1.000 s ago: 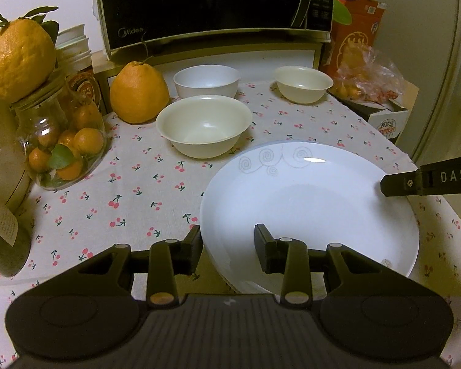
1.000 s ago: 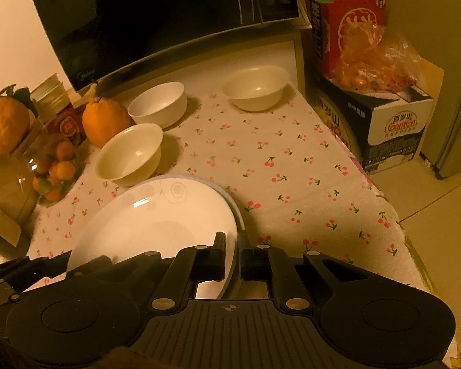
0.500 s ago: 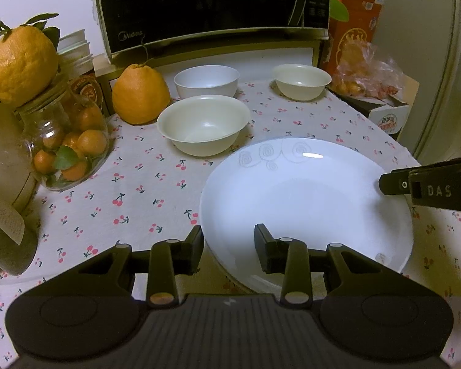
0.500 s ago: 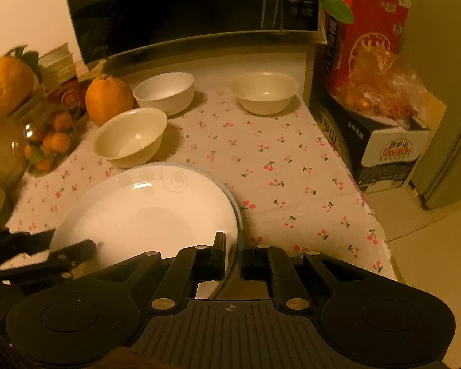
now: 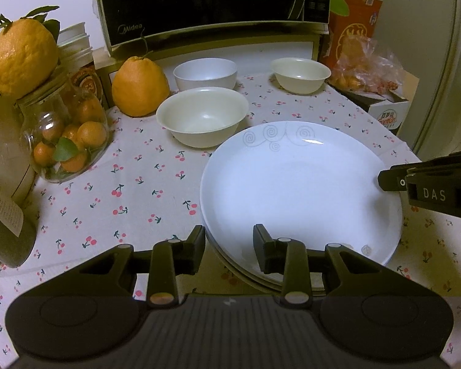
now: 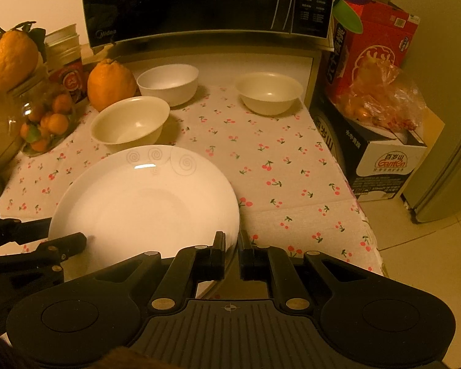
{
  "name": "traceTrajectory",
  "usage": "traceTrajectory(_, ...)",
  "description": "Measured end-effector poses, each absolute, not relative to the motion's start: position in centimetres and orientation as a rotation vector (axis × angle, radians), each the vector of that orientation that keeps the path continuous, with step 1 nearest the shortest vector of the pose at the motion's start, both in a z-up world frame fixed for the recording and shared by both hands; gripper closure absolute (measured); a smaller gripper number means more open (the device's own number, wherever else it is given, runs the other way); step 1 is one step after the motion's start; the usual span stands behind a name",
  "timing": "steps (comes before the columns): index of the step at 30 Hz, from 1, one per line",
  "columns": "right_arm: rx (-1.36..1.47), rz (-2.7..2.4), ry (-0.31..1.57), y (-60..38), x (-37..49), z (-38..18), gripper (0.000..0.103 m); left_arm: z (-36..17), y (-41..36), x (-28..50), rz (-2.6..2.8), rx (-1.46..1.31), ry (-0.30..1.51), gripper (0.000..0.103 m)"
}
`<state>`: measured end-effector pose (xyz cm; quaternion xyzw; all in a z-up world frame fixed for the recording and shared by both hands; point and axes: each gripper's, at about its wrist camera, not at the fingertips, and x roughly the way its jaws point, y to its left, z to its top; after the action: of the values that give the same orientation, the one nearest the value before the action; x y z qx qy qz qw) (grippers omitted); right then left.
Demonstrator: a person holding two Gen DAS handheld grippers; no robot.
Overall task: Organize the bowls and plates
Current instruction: 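Lower the white plate onto the plate stack with both grippers, then open both grippers and pull them back from the plate rim, then reach both grippers to the rim of a white bowl by the microwave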
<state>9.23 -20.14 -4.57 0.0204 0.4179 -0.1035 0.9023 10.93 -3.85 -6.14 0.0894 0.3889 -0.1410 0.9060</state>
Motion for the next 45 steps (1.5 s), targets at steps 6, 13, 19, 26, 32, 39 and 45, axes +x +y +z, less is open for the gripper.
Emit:
traceTrajectory(6,0.123,-0.209,0.89,-20.8,9.3,-4.6,0.087,-6.1,-3.6,11.1,-0.303,0.158,0.821,0.069)
traceTrajectory(13,0.23,-0.186,0.904,-22.0,9.3,-4.3,0.064,-5.6,-3.2,11.2,-0.312,0.12,0.835,0.044)
traceTrajectory(19,0.323,-0.123,0.896,-22.6,8.8,-4.1,0.034,-5.1,-2.6,10.9,-0.317,0.088,0.848,0.023)
traceTrajectory(26,0.418,-0.126,0.91,-23.2,8.5,-3.9,0.023,-4.4,-1.9,11.3,-0.284,0.029,0.858,0.008)
traceTrajectory(32,0.445,-0.144,0.885,-24.6,10.3,-2.4,0.017,-2.6,-0.9,13.4,-0.25,-0.054,0.849,0.004)
traceTrajectory(39,0.494,-0.135,0.86,-25.9,14.1,-0.7,0.016,-0.8,-0.8,17.2,-0.226,-0.052,0.82,0.002)
traceTrajectory(45,0.477,-0.121,0.837,-26.2,18.1,0.1,0.015,0.1,-1.6,20.8,-0.216,-0.039,0.8,0.001)
